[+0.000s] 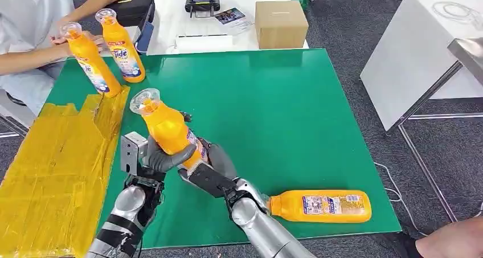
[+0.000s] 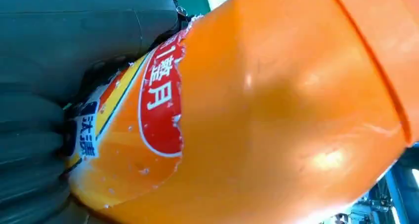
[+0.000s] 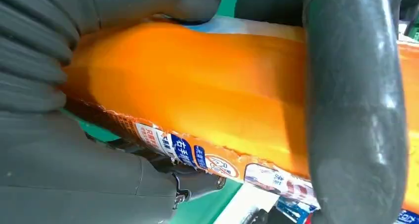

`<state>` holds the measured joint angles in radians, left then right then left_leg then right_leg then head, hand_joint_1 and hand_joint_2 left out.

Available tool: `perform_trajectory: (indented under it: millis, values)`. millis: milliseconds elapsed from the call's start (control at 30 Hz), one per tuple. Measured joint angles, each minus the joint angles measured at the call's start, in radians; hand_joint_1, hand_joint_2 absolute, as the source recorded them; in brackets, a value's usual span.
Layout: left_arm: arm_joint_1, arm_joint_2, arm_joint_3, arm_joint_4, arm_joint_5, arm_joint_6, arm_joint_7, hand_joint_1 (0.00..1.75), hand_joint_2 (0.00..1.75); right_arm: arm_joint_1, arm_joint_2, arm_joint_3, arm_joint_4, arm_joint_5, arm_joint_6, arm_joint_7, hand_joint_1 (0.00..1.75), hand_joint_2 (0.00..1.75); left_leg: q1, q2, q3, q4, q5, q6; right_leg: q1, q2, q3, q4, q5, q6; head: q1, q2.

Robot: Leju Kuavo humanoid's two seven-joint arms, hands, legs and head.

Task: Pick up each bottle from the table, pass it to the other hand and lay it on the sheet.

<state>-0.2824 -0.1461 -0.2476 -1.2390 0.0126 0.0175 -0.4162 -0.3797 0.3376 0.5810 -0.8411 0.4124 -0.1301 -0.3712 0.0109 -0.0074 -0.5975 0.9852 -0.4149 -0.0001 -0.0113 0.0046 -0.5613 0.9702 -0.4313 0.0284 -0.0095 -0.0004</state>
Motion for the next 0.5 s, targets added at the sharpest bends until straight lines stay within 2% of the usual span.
perform_trajectory:
  millis: [267, 300, 333, 367, 500]
  values:
    - [0.001, -0.012, 0.016, 0.010, 0.048, 0.002, -0.002, 1.75, 1.75, -0.003, -0.008, 0.017, 0.010, -0.002, -0.045, -0.004, 1.75, 1.75, 0.000, 0.000, 0.000, 0.000, 0.000, 0.000, 0.000, 0.000, 0.000, 0.000, 0.000, 0.000, 0.000, 0.000]
    - [0.004, -0.012, 0.018, 0.009, 0.050, 0.004, -0.005, 1.75, 1.75, 0.003, -0.014, 0.017, -0.001, -0.002, -0.053, -0.007, 1.29, 1.75, 0.000, 0.000, 0.000, 0.000, 0.000, 0.000, 0.000, 0.000, 0.000, 0.000, 0.000, 0.000, 0.000, 0.000]
    - [0.009, -0.013, 0.019, 0.005, 0.050, 0.009, -0.008, 1.75, 1.75, 0.011, -0.020, 0.016, -0.016, 0.000, -0.060, -0.008, 0.12, 1.75, 0.000, 0.000, -0.001, 0.000, 0.000, 0.000, 0.000, 0.000, 0.000, 0.000, 0.000, 0.000, 0.000, 0.000]
    - [0.016, -0.014, 0.019, -0.002, 0.050, 0.013, -0.011, 1.75, 1.75, 0.020, -0.027, 0.015, -0.032, 0.002, -0.064, -0.010, 0.00, 1.75, 0.000, 0.000, -0.001, 0.000, 0.000, 0.000, 0.000, 0.000, 0.000, 0.000, 0.000, 0.000, 0.000, 0.000]
    - [0.025, -0.015, 0.032, -0.026, 0.033, 0.054, -0.033, 1.75, 1.75, 0.061, -0.054, 0.013, -0.101, 0.021, -0.079, -0.016, 0.00, 1.75, 0.000, 0.000, -0.001, 0.000, 0.000, 0.000, 0.000, 0.000, 0.000, 0.000, 0.000, 0.000, 0.000, 0.000]
